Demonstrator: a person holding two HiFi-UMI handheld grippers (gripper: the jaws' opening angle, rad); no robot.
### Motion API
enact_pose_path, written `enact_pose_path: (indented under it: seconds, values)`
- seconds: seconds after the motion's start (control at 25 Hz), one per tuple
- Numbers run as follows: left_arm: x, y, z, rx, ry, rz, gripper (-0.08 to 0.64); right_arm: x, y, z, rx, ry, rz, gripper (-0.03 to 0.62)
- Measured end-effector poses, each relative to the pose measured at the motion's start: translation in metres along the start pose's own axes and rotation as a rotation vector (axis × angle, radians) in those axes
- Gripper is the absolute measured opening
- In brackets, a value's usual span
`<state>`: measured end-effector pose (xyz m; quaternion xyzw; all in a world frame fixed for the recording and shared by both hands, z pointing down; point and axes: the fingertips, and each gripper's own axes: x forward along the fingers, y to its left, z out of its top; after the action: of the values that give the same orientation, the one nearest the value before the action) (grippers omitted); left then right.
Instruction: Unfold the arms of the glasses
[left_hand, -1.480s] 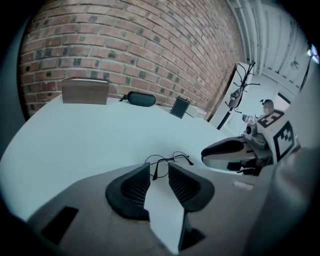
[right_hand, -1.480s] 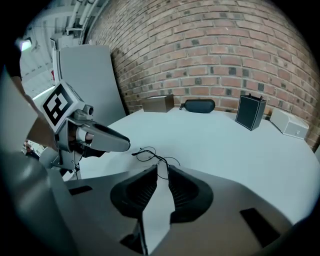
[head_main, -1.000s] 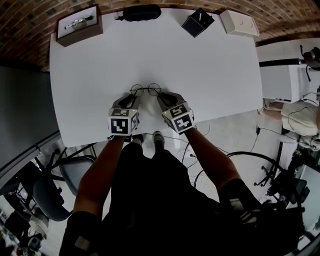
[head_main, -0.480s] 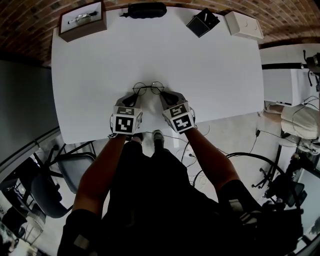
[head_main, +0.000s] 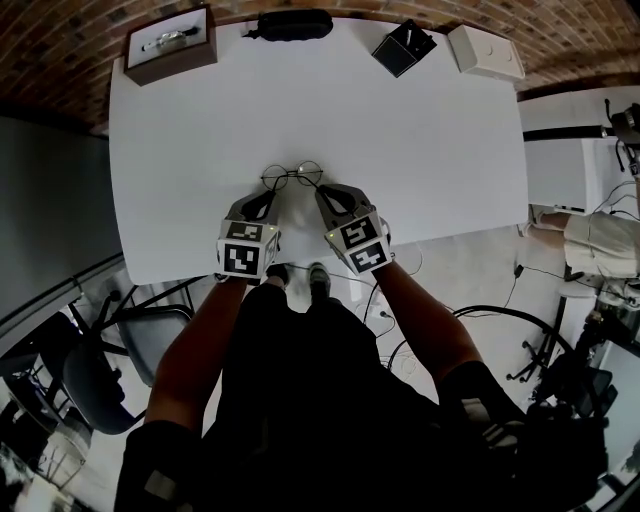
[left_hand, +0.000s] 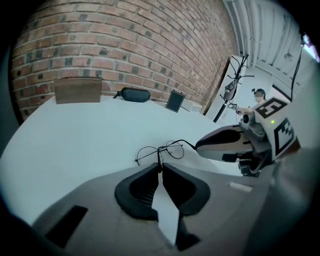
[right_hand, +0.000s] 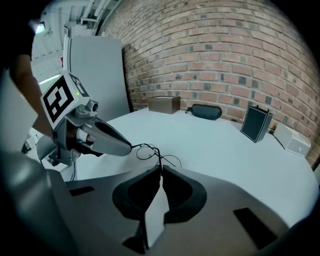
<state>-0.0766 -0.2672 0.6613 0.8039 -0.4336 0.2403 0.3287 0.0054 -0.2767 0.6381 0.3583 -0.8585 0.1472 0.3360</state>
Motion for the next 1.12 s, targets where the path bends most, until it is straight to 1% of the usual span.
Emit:
enact_pose_path:
  seconds: [0.16, 0.36, 0.52, 0.68, 0.72, 0.76, 0.84, 0.92, 1.04, 1.12]
  values:
    - [-0.009, -0.006, 0.002, -0.063, -0.017, 0.0, 0.037, -0.008, 0.01, 0.009, -0.06, -0.031, 0.024, 0.021]
    - [-0.013, -0.013, -0.002, -0.074, -0.022, -0.002, 0.037, -0.014, 0.02, 0.012, -0.149, -0.043, 0.041, 0.021]
    - [-0.011, -0.024, -0.011, -0.112, -0.011, -0.059, 0.037, -0.014, 0.032, -0.002, -0.178, -0.007, 0.085, 0.021]
    - [-0.007, -0.033, -0.02, -0.072, 0.015, -0.07, 0.037, -0.011, 0.039, -0.015, -0.187, 0.023, 0.104, 0.021]
    - [-0.005, -0.036, -0.022, -0.065, 0.021, -0.082, 0.037, -0.01, 0.039, -0.017, -0.185, 0.029, 0.105, 0.021]
    - [-0.003, -0.04, -0.025, -0.068, 0.026, -0.101, 0.037, -0.007, 0.039, -0.019, -0.188, 0.036, 0.108, 0.021]
    - [0.001, -0.046, -0.029, -0.098, 0.024, -0.134, 0.037, -0.003, 0.041, -0.023, -0.193, 0.051, 0.12, 0.021]
    - [0.002, -0.046, -0.031, -0.118, 0.012, -0.13, 0.037, 0.001, 0.042, -0.027, -0.188, 0.063, 0.127, 0.021]
    - [0.003, -0.048, -0.03, -0.089, 0.005, -0.12, 0.037, 0.004, 0.043, -0.031, -0.183, 0.073, 0.126, 0.021]
    - [0.005, -0.05, -0.031, -0.062, 0.012, -0.127, 0.039, 0.006, 0.042, -0.034, -0.19, 0.079, 0.122, 0.021]
